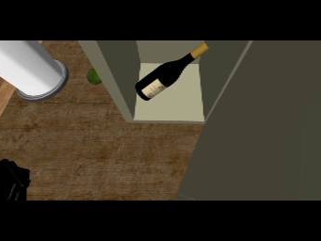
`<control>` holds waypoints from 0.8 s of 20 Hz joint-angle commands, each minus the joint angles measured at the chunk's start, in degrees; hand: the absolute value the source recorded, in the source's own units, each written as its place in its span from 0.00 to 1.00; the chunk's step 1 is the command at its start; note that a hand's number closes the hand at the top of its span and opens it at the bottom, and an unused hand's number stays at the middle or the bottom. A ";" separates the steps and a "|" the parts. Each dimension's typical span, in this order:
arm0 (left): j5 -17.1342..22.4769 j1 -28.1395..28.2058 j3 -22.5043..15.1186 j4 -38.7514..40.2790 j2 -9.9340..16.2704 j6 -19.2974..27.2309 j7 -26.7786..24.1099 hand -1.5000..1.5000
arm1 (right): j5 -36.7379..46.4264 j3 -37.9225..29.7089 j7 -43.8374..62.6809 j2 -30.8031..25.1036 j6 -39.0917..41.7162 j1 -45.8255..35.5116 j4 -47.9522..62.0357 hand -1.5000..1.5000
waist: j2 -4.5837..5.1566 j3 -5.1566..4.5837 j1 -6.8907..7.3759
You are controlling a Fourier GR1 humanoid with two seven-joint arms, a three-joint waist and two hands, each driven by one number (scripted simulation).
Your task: Pick up the wine, place it into the cabinet and close the cabinet
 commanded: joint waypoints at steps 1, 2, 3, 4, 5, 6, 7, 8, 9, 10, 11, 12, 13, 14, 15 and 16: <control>1.13 1.20 2.48 0.65 0.59 -3.40 -0.41 1.00 | 2.18 7.32 5.18 7.70 -4.89 -9.86 1.53 1.00 | -0.03 0.01 0.16; -1.89 2.72 0.28 -3.72 0.18 0.00 0.58 1.00 | 0.78 5.38 7.29 9.86 -6.51 -15.25 4.92 1.00 | -0.02 0.01 1.00; 0.53 0.60 2.55 0.02 -0.82 -1.86 0.93 1.00 | 1.86 6.43 9.21 10.47 -7.54 -14.61 2.56 1.00 | -0.03 0.04 -0.26; 0.67 2.48 3.31 -1.13 0.63 -4.00 0.08 1.00 | 1.34 6.79 9.09 11.38 -11.23 -19.09 5.97 1.00 | -0.04 0.02 0.27; 0.95 0.27 4.39 1.81 -0.20 -4.15 0.56 1.00 | 0.31 5.56 11.93 11.46 -13.53 -22.10 5.12 1.00 | 0.00 0.03 -0.22; 0.86 2.34 4.21 1.53 0.74 -5.93 -0.80 1.00 | 2.97 9.31 7.64 11.52 -17.81 -26.39 9.92 1.00 | -0.05 -0.04 0.60; 0.20 0.19 3.48 1.35 -1.06 -3.93 0.75 1.00 | 1.48 9.34 7.32 11.56 -18.64 -28.75 12.04 1.00 | 0.02 0.03 0.08; -1.53 0.65 3.22 2.98 -1.60 -5.50 -0.82 1.00 | 1.10 8.44 3.52 11.60 -19.32 -28.38 15.04 1.00 | 0.05 0.05 -0.06; -0.59 2.62 3.86 1.72 -1.16 -6.16 -0.32 1.00 | -1.68 6.36 7.58 11.63 -22.50 -33.43 14.69 1.00 | -0.01 0.04 0.18; -0.27 2.07 4.51 1.83 -1.52 -6.47 -0.27 1.00 | -2.01 4.51 6.78 11.65 -23.20 -36.45 17.47 1.00 | 0.02 0.05 0.16; 0.28 2.31 5.25 0.77 -1.48 -6.32 0.90 1.00 | -2.86 6.61 4.36 11.67 -24.50 -36.89 19.73 1.00 | 0.02 0.07 0.16; -1.91 3.47 4.45 2.17 -2.24 -7.65 -0.81 1.00 | -5.39 3.81 7.94 11.69 -24.86 -38.76 17.83 1.00 | -0.02 0.07 -0.03; -0.80 3.02 5.91 -1.33 -1.91 -5.65 1.44 1.00 | -5.79 3.48 5.65 11.70 -24.96 -40.69 22.42 1.00 | 0.01 0.09 0.16; 0.64 3.85 7.55 0.08 -0.63 -8.88 0.90 1.00 | -5.44 6.05 4.08 11.71 -28.78 -42.91 23.35 1.00 | -0.03 0.07 0.27; -2.15 4.78 5.18 -1.51 -3.41 -6.66 -0.09 1.00 | -6.63 4.77 3.69 11.71 -30.02 -44.37 24.66 1.00 | -0.03 0.08 0.27; -0.83 0.41 5.22 -0.50 -3.45 -5.22 3.26 1.00 | -7.32 2.12 -0.32 11.72 -25.33 -45.07 31.00 1.00 | 0.19 0.09 0.10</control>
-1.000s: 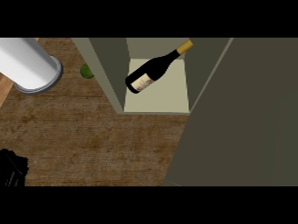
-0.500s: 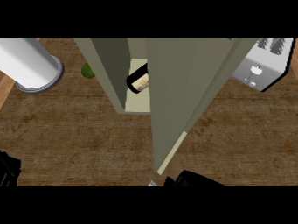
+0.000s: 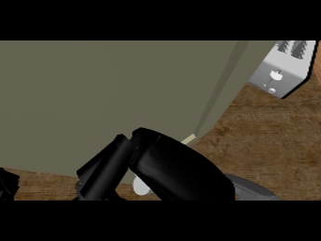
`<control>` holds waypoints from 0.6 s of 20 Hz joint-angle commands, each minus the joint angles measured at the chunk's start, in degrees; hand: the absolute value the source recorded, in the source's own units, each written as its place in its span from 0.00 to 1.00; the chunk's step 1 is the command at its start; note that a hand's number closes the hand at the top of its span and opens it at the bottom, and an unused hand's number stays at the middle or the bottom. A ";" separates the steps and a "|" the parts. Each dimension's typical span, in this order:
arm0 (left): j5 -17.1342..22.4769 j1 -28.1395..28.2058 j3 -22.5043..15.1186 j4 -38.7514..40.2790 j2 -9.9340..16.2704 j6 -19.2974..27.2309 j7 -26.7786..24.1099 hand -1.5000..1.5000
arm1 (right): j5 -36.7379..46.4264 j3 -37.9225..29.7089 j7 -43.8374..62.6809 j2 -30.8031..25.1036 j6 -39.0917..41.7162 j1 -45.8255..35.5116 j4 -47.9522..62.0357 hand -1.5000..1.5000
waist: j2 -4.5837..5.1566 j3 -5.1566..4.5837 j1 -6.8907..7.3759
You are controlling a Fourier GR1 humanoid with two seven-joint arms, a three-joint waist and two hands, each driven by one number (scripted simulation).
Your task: Pick up the wine, place it into the cabinet and close the cabinet
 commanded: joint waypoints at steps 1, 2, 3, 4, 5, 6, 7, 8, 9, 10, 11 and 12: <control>-0.76 2.17 0.61 -5.02 -1.29 1.19 2.94 1.00 | -2.65 -1.10 -6.64 0.35 0.75 -2.56 8.56 1.00 | 0.05 0.05 -0.01; -0.91 -1.07 0.79 -1.67 -1.43 -0.22 3.03 1.00 | -3.54 -0.67 -5.19 0.35 -4.69 -7.87 8.88 1.00 | 0.03 0.01 -0.23; -0.62 -1.18 1.56 2.05 -1.39 -2.46 1.07 1.00 | -3.81 0.32 -10.46 0.35 -3.50 -8.00 14.57 1.00 | 0.16 -0.01 0.08; 0.85 -3.81 3.09 3.04 -1.93 -1.71 3.20 1.00 | -3.93 -1.76 -6.97 0.35 -2.04 -5.13 11.47 1.00 | 0.09 0.02 -0.61; 2.09 0.22 4.30 -0.92 0.12 -3.89 4.04 1.00 | -4.90 -2.73 -7.34 0.36 -4.00 -7.77 13.24 1.00 | 0.02 0.02 -0.13; -1.35 0.05 2.74 2.08 -2.21 -4.34 0.12 1.00 | -6.37 -5.10 -6.55 0.36 -5.14 -11.37 15.19 1.00 | 0.04 -0.01 -0.08; -1.33 -1.22 2.68 3.19 -2.43 -3.68 1.16 1.00 | -6.28 -4.07 -13.24 0.36 -0.70 -7.42 20.57 1.00 | 0.23 0.01 -0.02; -0.40 1.48 4.76 0.72 -1.29 -4.95 1.55 1.00 | -8.35 -6.88 -7.77 0.36 -1.25 -9.66 18.96 1.00 | 0.06 0.02 -0.05; -0.15 -0.44 5.08 -0.01 -1.63 -3.09 3.85 1.00 | -6.47 -8.25 -7.82 0.09 1.69 -5.61 18.31 1.00 | 0.07 0.05 -0.57; -0.64 0.86 4.30 -2.29 -1.97 -2.96 4.67 1.00 | -7.06 -4.75 -13.52 0.36 -0.57 -6.77 22.96 1.00 | 0.10 0.04 -0.03; -0.87 -0.67 5.85 1.52 -2.02 -5.02 2.49 1.00 | -7.19 -8.15 -11.99 0.36 0.20 -8.92 24.52 1.00 | 0.12 0.02 -0.24; 0.95 0.99 7.47 2.30 -1.33 -8.11 2.62 1.00 | -6.80 -7.03 -11.17 0.36 0.60 -5.92 22.01 1.00 | 0.03 0.03 -0.43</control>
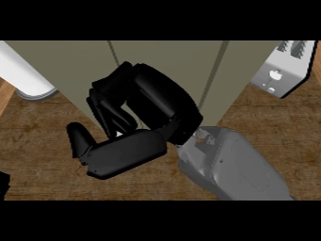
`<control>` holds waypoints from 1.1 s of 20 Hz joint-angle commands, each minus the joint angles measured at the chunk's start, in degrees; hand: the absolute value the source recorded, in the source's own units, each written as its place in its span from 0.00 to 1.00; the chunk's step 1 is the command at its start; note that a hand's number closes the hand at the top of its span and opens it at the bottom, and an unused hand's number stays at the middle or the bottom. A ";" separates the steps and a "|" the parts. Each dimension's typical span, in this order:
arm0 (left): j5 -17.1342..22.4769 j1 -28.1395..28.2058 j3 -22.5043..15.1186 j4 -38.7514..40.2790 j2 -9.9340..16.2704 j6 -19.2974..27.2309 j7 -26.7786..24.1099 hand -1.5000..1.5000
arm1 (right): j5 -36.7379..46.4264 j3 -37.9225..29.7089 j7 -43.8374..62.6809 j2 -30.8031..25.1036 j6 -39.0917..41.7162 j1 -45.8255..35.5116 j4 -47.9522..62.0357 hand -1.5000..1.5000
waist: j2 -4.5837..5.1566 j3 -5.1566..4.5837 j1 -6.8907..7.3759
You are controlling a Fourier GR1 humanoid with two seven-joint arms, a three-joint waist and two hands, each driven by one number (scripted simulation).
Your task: Pick up the wine, place it into the cabinet and close the cabinet
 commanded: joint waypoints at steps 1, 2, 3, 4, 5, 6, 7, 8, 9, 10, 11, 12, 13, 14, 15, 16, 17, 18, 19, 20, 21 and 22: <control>-3.18 0.53 0.44 3.36 -3.12 -2.71 -3.13 1.00 | -0.61 0.96 0.51 0.02 -4.20 -0.52 0.43 1.00 | -0.09 -0.01 -0.31; -1.44 2.12 0.46 -4.90 -1.54 0.33 2.26 1.00 | -0.08 -0.82 -4.84 0.02 1.18 0.26 8.31 1.00 | 0.03 0.04 0.21; 0.94 3.12 4.00 -1.11 -0.09 -3.66 1.08 1.00 | -0.58 -4.16 -3.36 0.02 2.39 -2.49 9.28 1.00 | 0.02 0.01 0.16; -3.77 -0.54 -1.33 -2.09 -4.56 1.23 1.95 1.00 | 0.04 -3.21 -4.36 0.02 3.91 -0.18 9.93 1.00 | 0.06 0.02 -0.31; -3.53 2.91 1.63 -0.93 -3.35 -2.28 -0.45 1.00 | 0.93 -3.33 -3.09 0.02 4.61 1.55 9.44 1.00 | -0.02 0.01 -0.21; -5.16 -0.17 -1.14 -1.10 -5.04 0.29 1.15 1.00 | -0.43 -3.27 -7.22 0.02 5.85 0.02 15.12 1.00 | 0.14 0.01 -0.06; -2.80 -2.89 1.15 1.34 -3.23 -1.20 3.25 1.00 | -0.14 -4.93 -7.76 0.02 6.71 -2.66 17.82 1.00 | 0.18 0.01 -0.16; -3.21 1.50 1.80 -5.89 -3.17 0.72 5.28 1.00 | 1.38 -6.77 -6.27 -0.07 6.16 -0.79 14.67 1.00 | -0.01 0.04 -0.16; -2.32 -0.46 1.75 -2.28 -3.17 -1.61 4.59 1.00 | 0.74 -8.04 -8.28 0.02 8.46 -1.94 20.13 1.00 | 0.13 0.02 -0.08; -1.89 -0.52 1.24 -3.87 -3.94 -0.62 6.02 1.00 | 0.80 -9.34 -10.22 0.02 9.13 -4.57 23.31 1.00 | 0.17 0.02 0.13; -3.37 -1.79 2.29 -1.66 -5.13 -0.09 4.43 1.00 | 1.07 -9.07 -9.14 -2.26 11.64 0.42 19.02 1.00 | 0.05 0.02 -0.45; -2.60 -1.72 3.53 -0.70 -3.55 -2.47 4.24 1.00 | 1.50 -11.07 -9.84 -2.25 12.10 -3.33 23.85 1.00 | 0.14 0.01 -0.14; -1.26 -0.16 3.85 -4.32 -3.25 -1.63 6.42 1.00 | 2.49 -12.04 -12.17 -0.56 10.77 -5.13 26.94 1.00 | 0.16 0.03 0.27; -3.16 -3.55 3.26 2.61 -4.43 -3.09 2.98 1.00 | 0.41 -13.96 -11.47 -4.30 15.08 -4.70 26.45 1.00 | 0.29 -0.01 -0.25; -4.20 -5.91 0.16 -1.46 -5.41 1.79 8.24 1.00 | 1.22 -12.96 -13.04 -3.38 15.48 -3.54 28.23 1.00 | 0.38 0.04 -0.43; -3.62 -4.06 1.42 -0.47 -4.71 -1.38 5.95 1.00 | 1.68 -14.03 -13.53 -3.65 15.62 -5.39 30.50 1.00 | 0.37 0.01 0.09; -2.76 -2.10 2.31 -4.33 -4.07 -0.53 7.23 1.00 | 2.02 -15.20 -14.76 -4.32 15.95 -6.61 32.60 1.00 | 0.44 0.04 0.89; -3.14 -1.02 3.42 -1.28 -4.35 -3.07 3.79 1.00 | 3.65 -13.56 -17.07 -4.19 17.54 -5.03 33.11 1.00 | 0.42 -0.01 0.88; -4.41 -3.04 1.46 -0.13 -5.37 -1.47 4.93 1.00 | 2.36 -15.19 -13.96 -4.12 15.59 -8.52 33.13 1.00 | 0.49 -0.03 0.45; -3.94 -1.49 1.24 -2.76 -5.68 -1.02 5.72 1.00 | 2.17 -15.12 -15.07 -5.22 17.83 -6.81 33.19 1.00 | 0.40 0.02 0.64; -3.79 -3.23 2.67 0.03 -4.78 -2.16 4.75 1.00 | 1.56 -16.13 -14.17 -6.02 17.53 -7.83 32.60 1.00 | 0.45 -0.02 0.18; -3.05 -2.49 2.94 -1.31 -4.40 -2.09 5.78 1.00 | 2.14 -15.65 -16.71 -5.69 19.94 -7.35 35.83 1.00 | 0.71 0.01 1.06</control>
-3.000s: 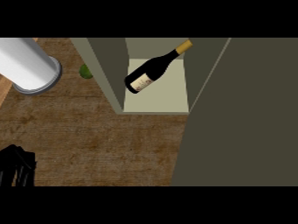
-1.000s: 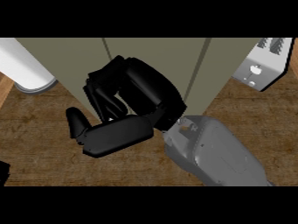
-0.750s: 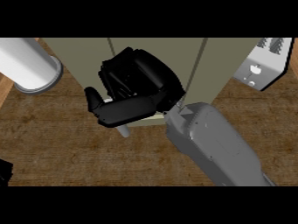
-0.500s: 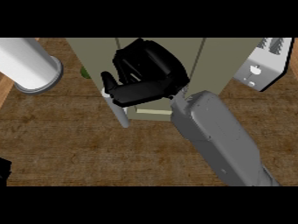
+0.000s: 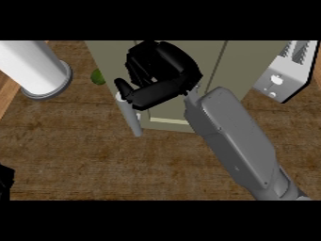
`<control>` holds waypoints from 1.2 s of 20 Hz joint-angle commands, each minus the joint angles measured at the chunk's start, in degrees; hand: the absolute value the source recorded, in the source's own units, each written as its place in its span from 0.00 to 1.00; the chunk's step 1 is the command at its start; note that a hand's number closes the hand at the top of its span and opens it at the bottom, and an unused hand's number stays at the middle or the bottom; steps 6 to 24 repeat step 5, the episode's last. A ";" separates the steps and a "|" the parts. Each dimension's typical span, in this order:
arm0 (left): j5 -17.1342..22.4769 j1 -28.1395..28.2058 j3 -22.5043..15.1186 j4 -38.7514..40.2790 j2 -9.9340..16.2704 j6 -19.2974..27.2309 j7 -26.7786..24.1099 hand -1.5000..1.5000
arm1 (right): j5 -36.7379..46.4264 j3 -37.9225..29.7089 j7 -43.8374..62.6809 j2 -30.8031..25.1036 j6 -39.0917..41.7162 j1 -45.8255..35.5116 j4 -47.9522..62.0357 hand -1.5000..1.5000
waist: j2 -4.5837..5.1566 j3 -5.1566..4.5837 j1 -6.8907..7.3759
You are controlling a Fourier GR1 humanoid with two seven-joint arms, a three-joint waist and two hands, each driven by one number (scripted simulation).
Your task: Pick up the wine, place it into the cabinet and close the cabinet
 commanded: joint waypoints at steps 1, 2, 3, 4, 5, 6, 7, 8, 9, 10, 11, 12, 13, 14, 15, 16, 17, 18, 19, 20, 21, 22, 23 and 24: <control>-0.83 -0.64 -0.85 -1.58 -1.21 1.79 1.33 1.00 | 1.56 -5.95 -1.72 -5.33 -1.21 -1.73 7.33 1.00 | 1.86 0.69 -0.89; 0.25 -1.12 0.30 -1.21 -0.16 0.88 1.81 1.00 | 1.65 -6.09 -0.32 -3.96 -3.32 -3.92 7.95 1.00 | 1.79 0.66 -0.79; -1.10 -1.02 -1.03 0.59 -1.43 0.03 -0.21 1.00 | 1.43 -6.11 -2.58 -5.10 -0.07 -1.93 8.76 1.00 | 2.00 0.63 -0.91; 0.29 0.17 0.09 -0.98 -0.68 -0.29 0.55 1.00 | 1.63 -6.73 -1.98 -6.06 -0.62 -2.70 8.76 1.00 | 1.85 0.65 -0.56; 0.72 -2.31 0.24 1.37 -0.20 -0.69 1.21 1.00 | 2.45 -5.60 -2.03 -4.15 -1.43 -3.54 10.09 1.00 | 2.07 0.61 -0.95; 0.72 -2.31 0.24 1.37 -0.20 -0.69 1.21 1.00 | 2.45 -5.60 -2.03 -4.15 -1.43 -3.54 10.09 1.00 | 2.07 0.61 -0.95; 0.72 -2.31 0.24 1.37 -0.20 -0.69 1.21 1.00 | 2.45 -5.60 -2.03 -4.15 -1.43 -3.54 10.09 1.00 | 2.07 0.61 -0.95; 0.72 -2.31 0.24 1.37 -0.20 -0.69 1.21 1.00 | 2.45 -5.60 -2.03 -4.15 -1.43 -3.54 10.09 1.00 | 2.07 0.61 -0.95; 0.72 -2.31 0.24 1.37 -0.20 -0.69 1.21 1.00 | 2.45 -5.60 -2.03 -4.15 -1.43 -3.54 10.09 1.00 | 2.07 0.61 -0.95; 0.72 -2.31 0.24 1.37 -0.20 -0.69 1.21 1.00 | 2.45 -5.60 -2.03 -4.15 -1.43 -3.54 10.09 1.00 | 2.07 0.61 -0.95; 0.72 -2.31 0.24 1.37 -0.20 -0.69 1.21 1.00 | 2.45 -5.60 -2.03 -4.15 -1.43 -3.54 10.09 1.00 | 2.07 0.61 -0.95; 0.72 -2.31 0.24 1.37 -0.20 -0.69 1.21 1.00 | 2.45 -5.60 -2.03 -4.15 -1.43 -3.54 10.09 1.00 | 2.07 0.61 -0.95; 0.72 -2.31 0.24 1.37 -0.20 -0.69 1.21 1.00 | 2.45 -5.60 -2.03 -4.15 -1.43 -3.54 10.09 1.00 | 2.07 0.61 -0.95; 0.72 -2.31 0.24 1.37 -0.20 -0.69 1.21 1.00 | 2.45 -5.60 -2.03 -4.15 -1.43 -3.54 10.09 1.00 | 2.07 0.61 -0.95; 0.72 -2.31 0.24 1.37 -0.20 -0.69 1.21 1.00 | 2.45 -5.60 -2.03 -4.15 -1.43 -3.54 10.09 1.00 | 2.07 0.61 -0.95; 0.72 -2.31 0.24 1.37 -0.20 -0.69 1.21 1.00 | 2.45 -5.60 -2.03 -4.15 -1.43 -3.54 10.09 1.00 | 2.07 0.61 -0.95; 0.72 -2.31 0.24 1.37 -0.20 -0.69 1.21 1.00 | 2.45 -5.60 -2.03 -4.15 -1.43 -3.54 10.09 1.00 | 2.07 0.61 -0.95; 0.72 -2.31 0.24 1.37 -0.20 -0.69 1.21 1.00 | 2.45 -5.60 -2.03 -4.15 -1.43 -3.54 10.09 1.00 | 2.07 0.61 -0.95; 0.72 -2.31 0.24 1.37 -0.20 -0.69 1.21 1.00 | 2.45 -5.60 -2.03 -4.15 -1.43 -3.54 10.09 1.00 | 2.07 0.61 -0.95; 0.72 -2.31 0.24 1.37 -0.20 -0.69 1.21 1.00 | 2.45 -5.60 -2.03 -4.15 -1.43 -3.54 10.09 1.00 | 2.07 0.61 -0.95; 0.72 -2.31 0.24 1.37 -0.20 -0.69 1.21 1.00 | 2.45 -5.60 -2.03 -4.15 -1.43 -3.54 10.09 1.00 | 2.07 0.61 -0.95; 0.72 -2.31 0.24 1.37 -0.20 -0.69 1.21 1.00 | 2.45 -5.60 -2.03 -4.15 -1.43 -3.54 10.09 1.00 | 2.07 0.61 -0.95; 0.72 -2.31 0.24 1.37 -0.20 -0.69 1.21 1.00 | 2.45 -5.60 -2.03 -4.15 -1.43 -3.54 10.09 1.00 | 2.07 0.61 -0.95; 0.72 -2.31 0.24 1.37 -0.20 -0.69 1.21 1.00 | 2.45 -5.60 -2.03 -4.15 -1.43 -3.54 10.09 1.00 | 2.07 0.61 -0.95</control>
